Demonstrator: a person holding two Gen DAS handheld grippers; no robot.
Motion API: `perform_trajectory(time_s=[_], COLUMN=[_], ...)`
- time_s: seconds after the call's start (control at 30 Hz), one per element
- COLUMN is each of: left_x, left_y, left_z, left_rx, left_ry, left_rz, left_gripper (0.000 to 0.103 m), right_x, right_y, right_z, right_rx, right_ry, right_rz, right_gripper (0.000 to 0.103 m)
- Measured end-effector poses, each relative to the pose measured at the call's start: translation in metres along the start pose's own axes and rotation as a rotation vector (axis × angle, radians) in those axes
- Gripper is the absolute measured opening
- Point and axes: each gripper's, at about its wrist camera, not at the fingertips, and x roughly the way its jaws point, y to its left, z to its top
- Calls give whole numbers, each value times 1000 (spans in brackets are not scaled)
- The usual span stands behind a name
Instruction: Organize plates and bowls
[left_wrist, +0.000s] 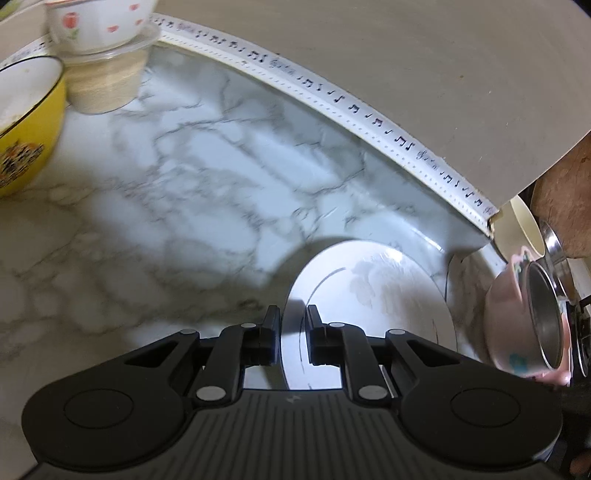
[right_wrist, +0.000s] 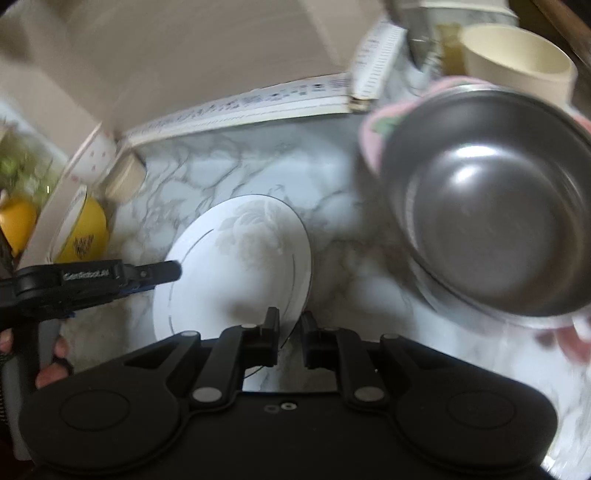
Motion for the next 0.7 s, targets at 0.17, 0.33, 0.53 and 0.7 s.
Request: perform_trajectory(time_s=[0.17, 0.33, 0.53, 0.7], left_x=[-2, -3, -3, -4], left_y=[8, 14, 14, 12], left_z=[-2, -1, -4, -6], left_rx=[-15, -37, -48, -45], left_ry=[-2, -5, -3, -9], left_rz=[-5, -26, -46, -40], left_gripper=[14, 13, 14, 14], right_x=[6, 12, 19, 18], right_y=[8, 6, 10, 8], right_z=[10, 23, 33, 30], right_rx=[-69, -82, -62, -51], right_ry=[18, 16, 4, -8], right_rz=[-29, -56, -70, -68], right_gripper=[20, 20, 21, 13])
